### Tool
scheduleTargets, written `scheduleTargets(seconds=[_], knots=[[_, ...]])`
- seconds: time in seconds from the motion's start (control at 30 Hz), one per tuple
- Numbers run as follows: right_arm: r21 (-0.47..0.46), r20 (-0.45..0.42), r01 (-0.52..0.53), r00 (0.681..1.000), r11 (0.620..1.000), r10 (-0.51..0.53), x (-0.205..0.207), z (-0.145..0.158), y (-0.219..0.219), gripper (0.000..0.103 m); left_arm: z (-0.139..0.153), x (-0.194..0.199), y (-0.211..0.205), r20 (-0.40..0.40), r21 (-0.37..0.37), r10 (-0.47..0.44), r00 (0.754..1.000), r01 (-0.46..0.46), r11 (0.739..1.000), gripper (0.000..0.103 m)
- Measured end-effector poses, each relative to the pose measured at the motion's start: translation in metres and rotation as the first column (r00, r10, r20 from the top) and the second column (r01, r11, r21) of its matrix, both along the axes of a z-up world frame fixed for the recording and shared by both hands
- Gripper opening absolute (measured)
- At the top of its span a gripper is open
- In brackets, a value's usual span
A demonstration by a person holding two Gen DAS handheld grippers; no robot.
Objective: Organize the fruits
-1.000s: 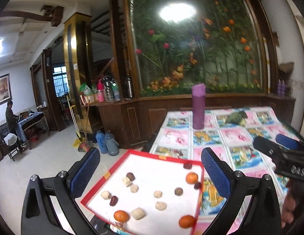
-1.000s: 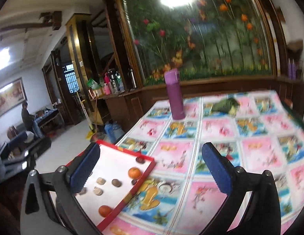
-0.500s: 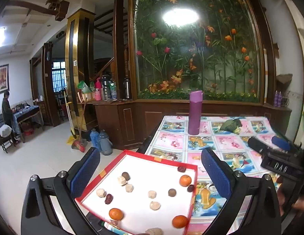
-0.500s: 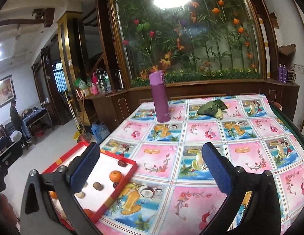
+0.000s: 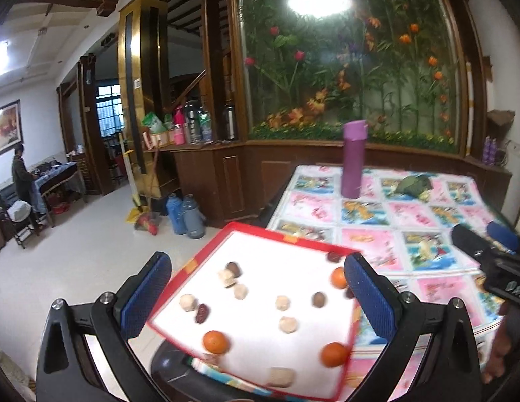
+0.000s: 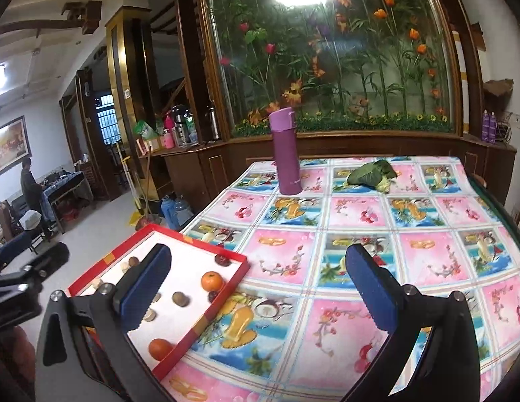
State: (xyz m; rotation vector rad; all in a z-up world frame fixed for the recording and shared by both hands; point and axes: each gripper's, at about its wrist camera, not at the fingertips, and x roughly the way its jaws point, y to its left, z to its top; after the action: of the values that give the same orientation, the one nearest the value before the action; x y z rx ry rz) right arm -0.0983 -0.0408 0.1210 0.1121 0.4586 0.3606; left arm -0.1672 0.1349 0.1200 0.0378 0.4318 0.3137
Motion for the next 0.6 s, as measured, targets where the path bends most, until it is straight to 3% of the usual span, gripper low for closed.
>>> scheduleTargets(seconds=[0.27, 0.6], knots=[[-0.043, -0.003, -0.076, 0.997, 0.996, 0.076, -0.009, -0.006, 0.032, 0.103, -0.006, -0.016, 0.048, 0.005, 0.0, 0.127, 0.992, -0.127, 0.992, 0.103], [-0.078, -0.061, -0.139, 0.989, 0.987, 0.134, -0.009, -0.025, 0.061, 0.103, -0.029, -0.013, 0.081, -0.071, 0.02, 0.237, 0.969, -0.237, 0.971, 0.103]])
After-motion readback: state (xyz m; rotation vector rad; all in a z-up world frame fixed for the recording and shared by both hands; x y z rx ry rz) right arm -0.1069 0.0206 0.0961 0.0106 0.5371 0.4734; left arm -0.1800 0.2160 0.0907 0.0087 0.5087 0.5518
